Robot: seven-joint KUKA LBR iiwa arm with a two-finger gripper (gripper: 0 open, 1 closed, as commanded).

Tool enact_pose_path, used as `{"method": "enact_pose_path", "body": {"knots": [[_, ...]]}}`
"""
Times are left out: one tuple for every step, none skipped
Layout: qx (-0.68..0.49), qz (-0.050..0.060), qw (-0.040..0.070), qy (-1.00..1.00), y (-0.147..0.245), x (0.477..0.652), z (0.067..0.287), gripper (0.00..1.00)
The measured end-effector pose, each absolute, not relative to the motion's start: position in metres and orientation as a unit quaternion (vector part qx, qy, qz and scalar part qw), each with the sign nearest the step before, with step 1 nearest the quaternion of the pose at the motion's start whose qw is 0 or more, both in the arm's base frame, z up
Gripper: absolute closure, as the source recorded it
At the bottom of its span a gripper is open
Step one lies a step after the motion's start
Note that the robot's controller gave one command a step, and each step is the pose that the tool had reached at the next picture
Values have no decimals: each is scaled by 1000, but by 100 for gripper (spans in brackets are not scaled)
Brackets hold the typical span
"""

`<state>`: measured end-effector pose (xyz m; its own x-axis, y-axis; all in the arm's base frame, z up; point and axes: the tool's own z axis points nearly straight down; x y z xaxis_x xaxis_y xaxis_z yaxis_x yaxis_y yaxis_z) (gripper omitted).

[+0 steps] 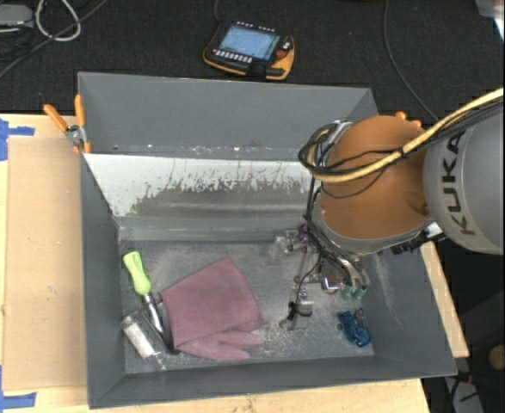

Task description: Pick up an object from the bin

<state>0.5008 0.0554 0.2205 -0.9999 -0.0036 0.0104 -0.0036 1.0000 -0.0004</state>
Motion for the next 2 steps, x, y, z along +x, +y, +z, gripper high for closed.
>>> {"method": "enact_pose_path", "body": {"knots": [[0,0,1,-1000,55,502,225,0],[139,-1,2,-990,94,486,146,0]]}}
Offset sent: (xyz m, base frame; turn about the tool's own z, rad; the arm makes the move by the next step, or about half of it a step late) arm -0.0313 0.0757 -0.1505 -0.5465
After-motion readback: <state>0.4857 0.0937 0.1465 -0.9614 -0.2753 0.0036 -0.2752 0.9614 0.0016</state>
